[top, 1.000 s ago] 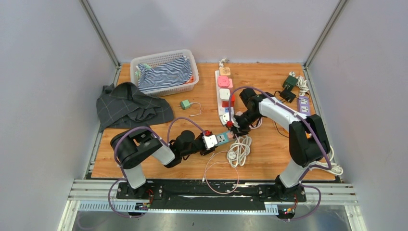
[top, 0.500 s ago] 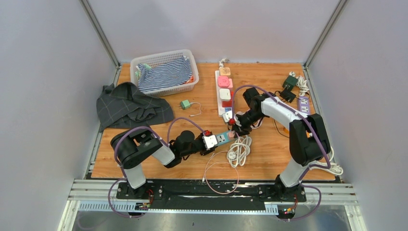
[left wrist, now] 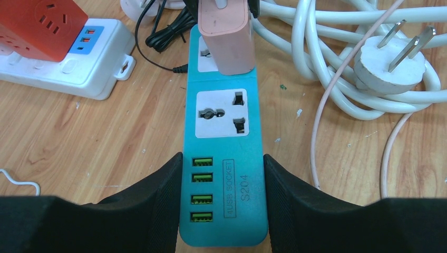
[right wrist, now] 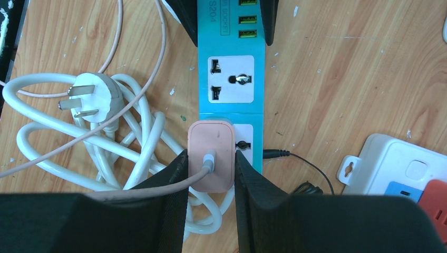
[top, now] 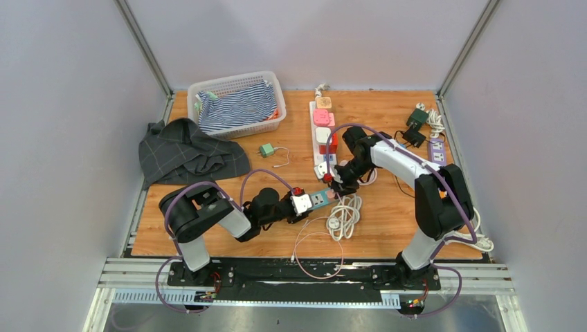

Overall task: Pull the plug off the socket
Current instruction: Remove the plug from the socket.

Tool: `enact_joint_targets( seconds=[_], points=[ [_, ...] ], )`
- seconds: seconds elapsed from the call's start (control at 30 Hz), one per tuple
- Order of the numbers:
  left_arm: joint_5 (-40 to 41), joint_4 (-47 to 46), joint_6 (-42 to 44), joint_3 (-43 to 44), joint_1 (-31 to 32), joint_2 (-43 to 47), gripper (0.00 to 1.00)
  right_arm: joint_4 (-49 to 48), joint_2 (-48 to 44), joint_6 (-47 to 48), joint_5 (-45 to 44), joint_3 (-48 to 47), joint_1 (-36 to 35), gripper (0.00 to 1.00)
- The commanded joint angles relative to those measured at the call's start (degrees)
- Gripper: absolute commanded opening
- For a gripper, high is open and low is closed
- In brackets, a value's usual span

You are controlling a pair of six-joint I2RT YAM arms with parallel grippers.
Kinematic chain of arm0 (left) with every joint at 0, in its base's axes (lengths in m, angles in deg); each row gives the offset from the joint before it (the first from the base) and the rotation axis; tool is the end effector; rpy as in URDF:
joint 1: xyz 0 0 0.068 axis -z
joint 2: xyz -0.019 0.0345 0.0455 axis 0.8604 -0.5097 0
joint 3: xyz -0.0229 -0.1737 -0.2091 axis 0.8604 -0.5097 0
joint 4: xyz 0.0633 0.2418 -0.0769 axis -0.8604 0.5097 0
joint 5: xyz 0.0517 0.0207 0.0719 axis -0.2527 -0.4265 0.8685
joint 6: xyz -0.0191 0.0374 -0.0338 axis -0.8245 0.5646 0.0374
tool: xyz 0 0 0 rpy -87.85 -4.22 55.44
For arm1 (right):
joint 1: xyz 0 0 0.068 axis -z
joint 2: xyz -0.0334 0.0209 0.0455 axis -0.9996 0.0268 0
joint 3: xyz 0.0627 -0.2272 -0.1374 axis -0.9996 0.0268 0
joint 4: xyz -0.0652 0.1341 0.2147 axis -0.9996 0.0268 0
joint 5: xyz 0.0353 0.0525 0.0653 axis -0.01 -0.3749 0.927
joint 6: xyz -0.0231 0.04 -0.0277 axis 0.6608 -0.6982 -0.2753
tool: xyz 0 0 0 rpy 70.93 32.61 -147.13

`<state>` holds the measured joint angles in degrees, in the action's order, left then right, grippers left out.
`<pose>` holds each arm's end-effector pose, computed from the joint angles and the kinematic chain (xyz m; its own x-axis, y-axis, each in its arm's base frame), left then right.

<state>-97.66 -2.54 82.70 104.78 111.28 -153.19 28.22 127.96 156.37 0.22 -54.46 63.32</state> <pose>0.1643 -0.2219 0.1118 0.1147 0.3469 -0.9309 0.9021 0.3560 0.2439 0.2718 0.1545 0.2115 0.3435 -0.6436 -0.6839 -0.9234 -0.3643 -0.1210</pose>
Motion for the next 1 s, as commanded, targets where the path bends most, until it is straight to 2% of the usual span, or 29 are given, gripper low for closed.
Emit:
enact_joint_targets(
  seconds=[0.0,0.13,0.4,0.73,0.97],
  points=[
    [0.4,-2.3,1.2,0.0,0.0,-1.7,0.0,2.7,1.8,-1.0,-0.5,1.3,-2.4,0.0],
    [0.6,-2.4,1.1,-0.3,0.0,-1.4,0.0,2.7,1.5,-0.4,-1.8,2.0,0.0,0.0],
    [0.4,-1.8,1.1,0.1,0.0,-1.5,0.0,2.4,-1.2,0.2,1.0,3.2,4.0,0.0],
    [0.4,-2.1,1.0,0.1,0.0,-1.8,0.0,2.0,-0.2,-4.2,5.2,0.1,-1.9,0.0],
    [0.5,-2.2,1.0,0.2,0.1,-2.0,0.0,1.8,0.2,-4.3,2.3,0.2,-3.7,0.0]
  ],
)
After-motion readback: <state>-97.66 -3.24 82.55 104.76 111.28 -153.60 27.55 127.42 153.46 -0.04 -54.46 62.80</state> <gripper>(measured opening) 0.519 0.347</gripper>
